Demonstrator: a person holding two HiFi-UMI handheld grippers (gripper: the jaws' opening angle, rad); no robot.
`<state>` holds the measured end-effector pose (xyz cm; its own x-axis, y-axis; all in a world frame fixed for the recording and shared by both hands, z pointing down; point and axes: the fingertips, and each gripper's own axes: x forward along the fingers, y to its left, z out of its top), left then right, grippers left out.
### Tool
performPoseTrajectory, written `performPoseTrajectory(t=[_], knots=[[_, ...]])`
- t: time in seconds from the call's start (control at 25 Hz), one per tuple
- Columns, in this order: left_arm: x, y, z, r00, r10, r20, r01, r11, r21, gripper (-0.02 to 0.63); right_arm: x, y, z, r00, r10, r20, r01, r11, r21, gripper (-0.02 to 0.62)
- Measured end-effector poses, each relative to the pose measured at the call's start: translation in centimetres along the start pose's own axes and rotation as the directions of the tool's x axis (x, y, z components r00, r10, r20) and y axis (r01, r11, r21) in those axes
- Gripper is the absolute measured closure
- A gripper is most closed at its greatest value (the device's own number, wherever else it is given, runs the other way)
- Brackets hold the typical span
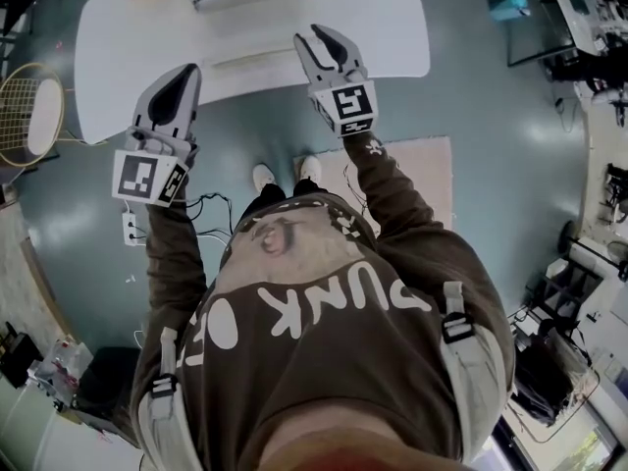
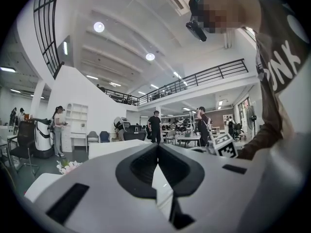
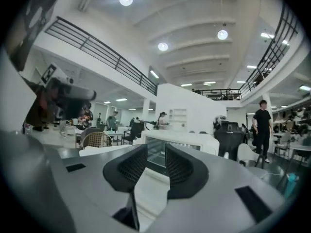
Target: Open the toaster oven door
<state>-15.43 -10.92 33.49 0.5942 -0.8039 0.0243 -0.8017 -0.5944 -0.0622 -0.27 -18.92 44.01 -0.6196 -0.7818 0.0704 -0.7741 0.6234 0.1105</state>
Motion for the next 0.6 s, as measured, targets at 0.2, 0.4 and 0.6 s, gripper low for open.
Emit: performPoseTrajectory(t=[0.2,0.4,0.6], knots=[[0.8,-0.2,0.5,1.0,-0.014,0.002,0.014,0.999,0.044,0.603,-1.6,2.7,7.0,0.983,0.125,0.134,-0.118,0.991,-0.058,0.528],[1.1,0.0,1.0,1.0,-0.019,0.01,0.019,0.998,0.06,0.603,-2.6,4.5,10.4,0.969,0.175,0.176,-0.153,0.979,-0.133,0.58],[1.6,-0.5,1.3,0.999,-0.031,0.01,0.03,0.997,0.066,0.603,-3.2,4.8,11.1,0.968,0.183,0.171,-0.156,0.975,-0.159,0.583]])
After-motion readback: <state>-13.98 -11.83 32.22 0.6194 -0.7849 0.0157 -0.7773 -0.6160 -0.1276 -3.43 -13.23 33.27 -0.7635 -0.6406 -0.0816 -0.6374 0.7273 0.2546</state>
